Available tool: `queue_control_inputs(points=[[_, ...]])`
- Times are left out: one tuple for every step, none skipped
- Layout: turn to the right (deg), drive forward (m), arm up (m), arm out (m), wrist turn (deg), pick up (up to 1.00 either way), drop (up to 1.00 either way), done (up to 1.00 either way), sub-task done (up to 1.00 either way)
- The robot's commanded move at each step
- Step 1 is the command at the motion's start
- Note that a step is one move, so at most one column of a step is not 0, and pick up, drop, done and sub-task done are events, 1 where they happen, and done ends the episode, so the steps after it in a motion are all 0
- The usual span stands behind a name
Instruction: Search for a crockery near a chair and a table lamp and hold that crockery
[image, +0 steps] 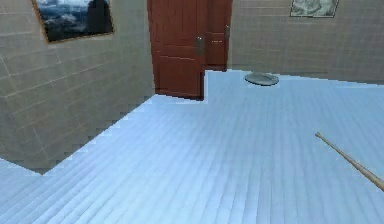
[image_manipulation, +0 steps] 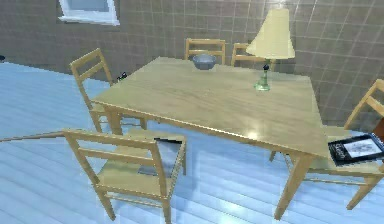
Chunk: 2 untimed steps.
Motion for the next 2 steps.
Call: queue_control_inputs(points=[[18.0,0.00,0.00,0.00,0.0,0.00,0.00,0.00,0.00],[0.0,0.90,0.00,0.00,0.0,0.00,0.00,0.00,0.00]])
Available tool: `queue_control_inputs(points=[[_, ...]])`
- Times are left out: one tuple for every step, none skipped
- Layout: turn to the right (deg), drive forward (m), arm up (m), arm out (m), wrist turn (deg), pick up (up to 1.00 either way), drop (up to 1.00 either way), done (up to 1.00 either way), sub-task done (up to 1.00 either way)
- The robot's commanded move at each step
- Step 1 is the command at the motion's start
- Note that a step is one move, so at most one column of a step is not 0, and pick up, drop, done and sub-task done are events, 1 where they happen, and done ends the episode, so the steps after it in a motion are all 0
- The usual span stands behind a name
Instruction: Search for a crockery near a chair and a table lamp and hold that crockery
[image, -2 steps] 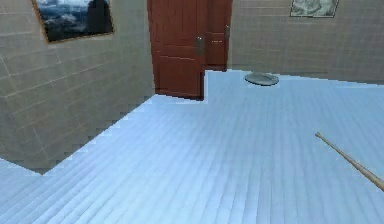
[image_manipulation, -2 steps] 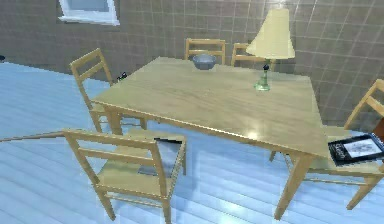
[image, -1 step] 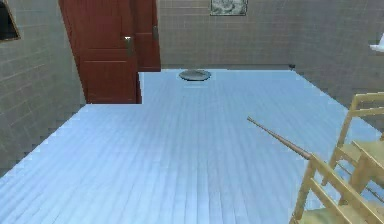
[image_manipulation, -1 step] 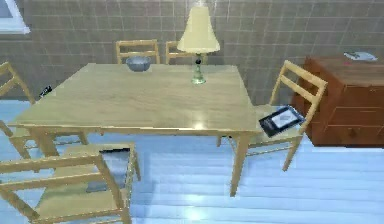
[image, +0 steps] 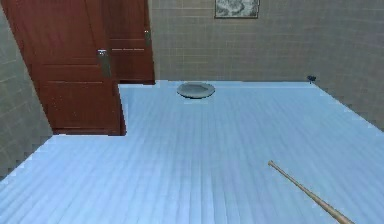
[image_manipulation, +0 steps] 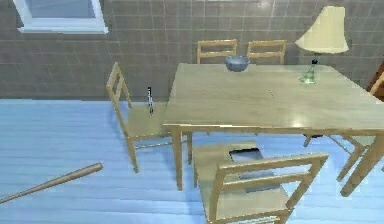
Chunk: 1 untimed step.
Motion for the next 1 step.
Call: queue_control_inputs(points=[[9.0,0.00,0.00,0.00,0.0,0.00,0.00,0.00,0.00]])
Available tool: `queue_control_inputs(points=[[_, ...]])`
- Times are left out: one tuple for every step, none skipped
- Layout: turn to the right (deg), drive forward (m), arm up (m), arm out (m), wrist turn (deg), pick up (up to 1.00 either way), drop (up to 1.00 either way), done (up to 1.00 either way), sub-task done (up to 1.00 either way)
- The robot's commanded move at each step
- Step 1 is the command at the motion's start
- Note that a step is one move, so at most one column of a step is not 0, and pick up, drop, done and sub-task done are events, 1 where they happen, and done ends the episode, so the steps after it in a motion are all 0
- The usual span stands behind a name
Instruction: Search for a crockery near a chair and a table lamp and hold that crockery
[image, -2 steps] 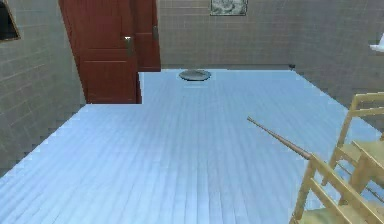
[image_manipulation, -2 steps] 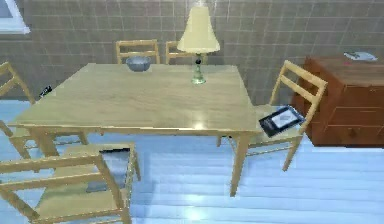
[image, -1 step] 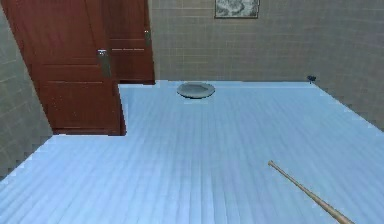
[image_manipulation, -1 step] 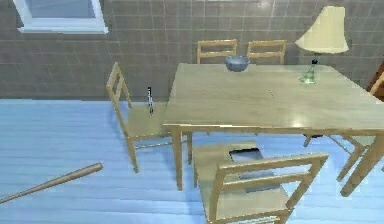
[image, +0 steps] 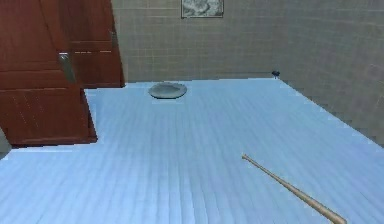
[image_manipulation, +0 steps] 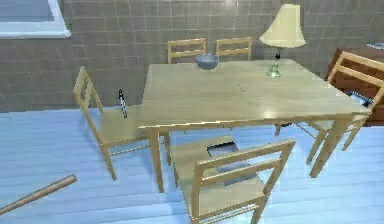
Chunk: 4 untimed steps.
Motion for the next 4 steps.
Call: queue_control_inputs(points=[[0.0,1.00,0.00,0.00,0.0,0.00,0.00,0.00,0.00],[0.0,0.85,0.00,0.00,0.0,0.00,0.00,0.00,0.00],[45.0,0.00,0.00,0.00,0.0,0.00,0.00,0.00,0.00],[21.0,0.00,0.00,0.00,0.0,0.00,0.00,0.00,0.00]])
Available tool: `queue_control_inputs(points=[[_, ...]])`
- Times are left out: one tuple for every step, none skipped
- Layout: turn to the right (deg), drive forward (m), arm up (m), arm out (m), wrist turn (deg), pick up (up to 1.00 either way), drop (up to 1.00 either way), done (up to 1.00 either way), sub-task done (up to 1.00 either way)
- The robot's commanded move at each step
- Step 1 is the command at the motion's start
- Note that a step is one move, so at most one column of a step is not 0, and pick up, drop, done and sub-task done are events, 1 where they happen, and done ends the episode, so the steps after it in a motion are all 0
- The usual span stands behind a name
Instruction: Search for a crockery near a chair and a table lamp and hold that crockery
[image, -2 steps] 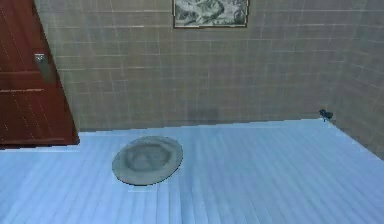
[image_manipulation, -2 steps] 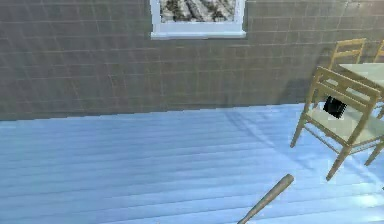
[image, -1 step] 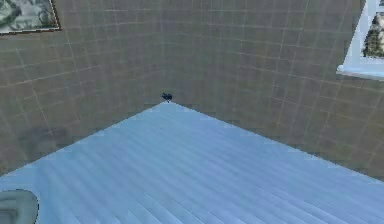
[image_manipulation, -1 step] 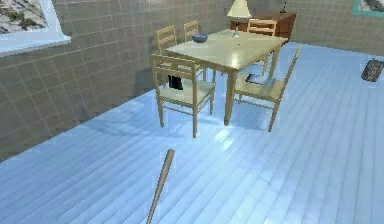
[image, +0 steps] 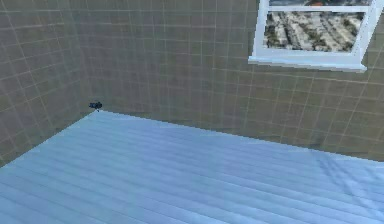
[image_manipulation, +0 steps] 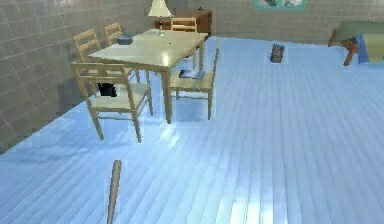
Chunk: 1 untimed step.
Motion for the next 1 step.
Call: queue_control_inputs(points=[[0.0,0.85,0.00,0.00,0.0,0.00,0.00,0.00,0.00]])
